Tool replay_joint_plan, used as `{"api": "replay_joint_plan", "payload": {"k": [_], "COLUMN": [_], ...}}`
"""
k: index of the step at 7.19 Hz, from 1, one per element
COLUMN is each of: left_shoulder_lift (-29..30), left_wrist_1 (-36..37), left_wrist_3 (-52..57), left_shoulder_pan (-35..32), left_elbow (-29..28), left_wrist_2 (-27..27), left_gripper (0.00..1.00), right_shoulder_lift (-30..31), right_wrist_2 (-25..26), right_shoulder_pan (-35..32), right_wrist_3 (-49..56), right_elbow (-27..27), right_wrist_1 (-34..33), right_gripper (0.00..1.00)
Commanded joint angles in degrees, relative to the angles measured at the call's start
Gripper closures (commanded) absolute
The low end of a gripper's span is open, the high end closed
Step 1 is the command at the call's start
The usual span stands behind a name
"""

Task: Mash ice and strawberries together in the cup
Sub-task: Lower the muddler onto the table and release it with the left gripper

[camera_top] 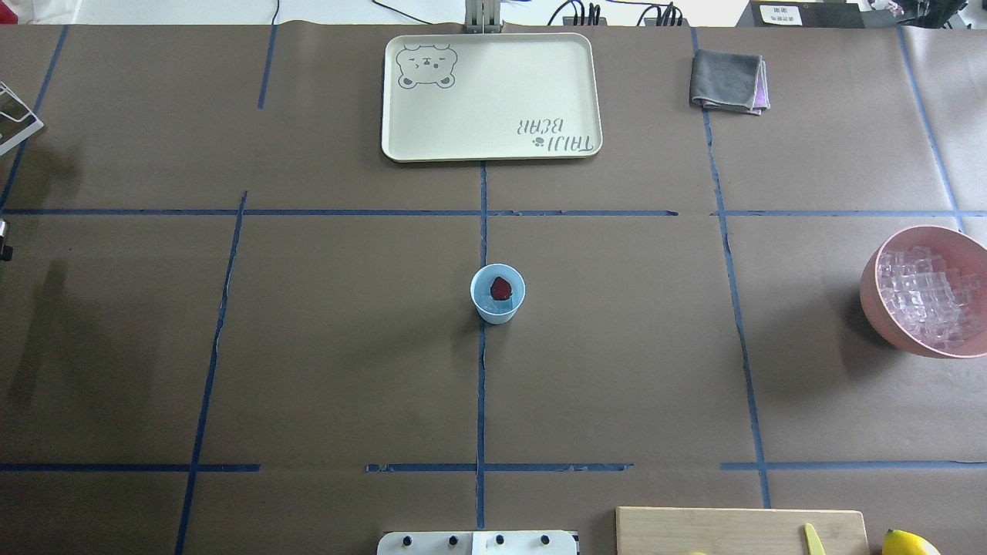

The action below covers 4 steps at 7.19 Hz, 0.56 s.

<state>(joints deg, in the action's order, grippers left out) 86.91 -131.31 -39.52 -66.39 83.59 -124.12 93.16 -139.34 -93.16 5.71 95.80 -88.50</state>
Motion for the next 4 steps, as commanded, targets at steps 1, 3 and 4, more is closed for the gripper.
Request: {"api": "replay_joint_plan", "payload": {"k": [1, 3, 4], "left_shoulder_lift": [0.0, 0.0, 0.0], "left_wrist_1": [0.0, -0.1, 0.0], "left_wrist_3": [0.1, 0.1, 0.0], "left_shoulder_pan": [0.0, 0.2, 0.3], "left_elbow": [-0.4, -0.4, -0.4], "left_wrist_2": [0.6, 0.5, 0.5], "left_gripper": [1.00, 0.97, 0.80], "right_shoulder_lift": [0.0, -0.3, -0.4], "right_wrist_2": [0.0, 0.0, 0.0], "right_shoulder_pan": [0.0, 0.0, 0.0], "right_wrist_3": [0.0, 0.0, 0.1], "right_elbow": [0.0, 0.0, 0.0], "right_wrist_1": [0.0, 0.0, 0.0], "right_gripper": [0.01, 0.01, 0.01]}}
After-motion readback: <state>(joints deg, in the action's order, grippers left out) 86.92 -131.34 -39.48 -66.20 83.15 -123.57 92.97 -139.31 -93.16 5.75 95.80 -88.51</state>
